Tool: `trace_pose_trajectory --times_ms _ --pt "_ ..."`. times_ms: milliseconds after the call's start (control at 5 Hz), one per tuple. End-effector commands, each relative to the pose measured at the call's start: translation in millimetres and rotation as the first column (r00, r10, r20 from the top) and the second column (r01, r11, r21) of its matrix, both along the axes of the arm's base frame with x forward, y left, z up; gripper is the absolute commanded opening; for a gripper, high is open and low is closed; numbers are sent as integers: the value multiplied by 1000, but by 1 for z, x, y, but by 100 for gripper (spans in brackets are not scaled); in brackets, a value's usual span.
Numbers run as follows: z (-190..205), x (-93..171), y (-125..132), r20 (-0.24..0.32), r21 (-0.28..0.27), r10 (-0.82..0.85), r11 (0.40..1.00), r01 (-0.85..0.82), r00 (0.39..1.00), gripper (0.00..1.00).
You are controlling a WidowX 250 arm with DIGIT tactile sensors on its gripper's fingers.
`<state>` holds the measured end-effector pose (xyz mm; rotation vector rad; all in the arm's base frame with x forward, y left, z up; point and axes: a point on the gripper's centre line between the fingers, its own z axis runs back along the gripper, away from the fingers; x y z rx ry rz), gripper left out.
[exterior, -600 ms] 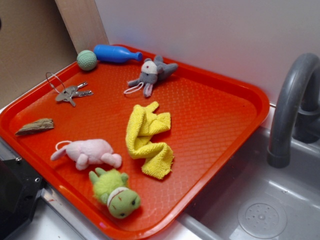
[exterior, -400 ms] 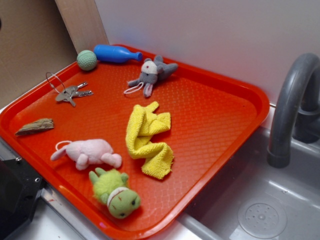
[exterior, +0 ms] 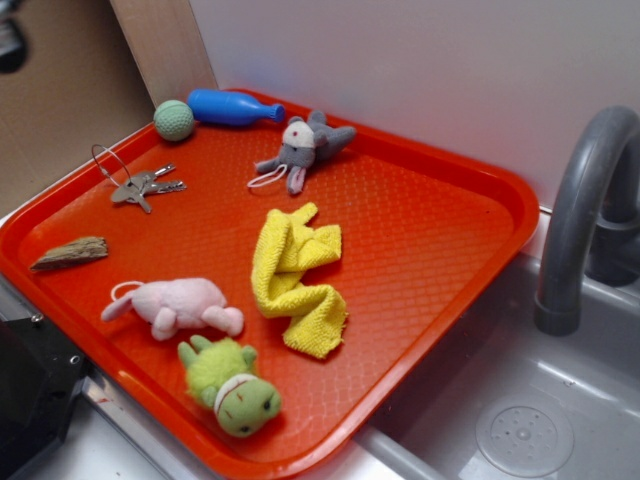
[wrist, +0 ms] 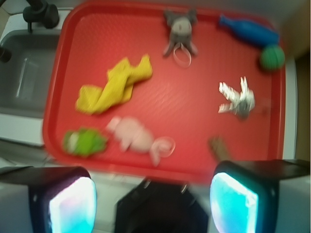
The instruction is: Grab the silver keys.
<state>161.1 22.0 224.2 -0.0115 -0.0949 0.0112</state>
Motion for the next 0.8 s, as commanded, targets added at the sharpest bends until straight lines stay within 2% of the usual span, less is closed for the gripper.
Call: trace_pose_trajectory --times_ms 0,200,400,600 --pt "-14 57 62 19 4 27 1000 -27 999 100" --pt "-22 66 76 12 18 -54 998 54 998 100" --pt "-38 80 87 -95 12 -298 954 301 950 100" --pt "-44 80 92 87 118 -520 852 509 850 100"
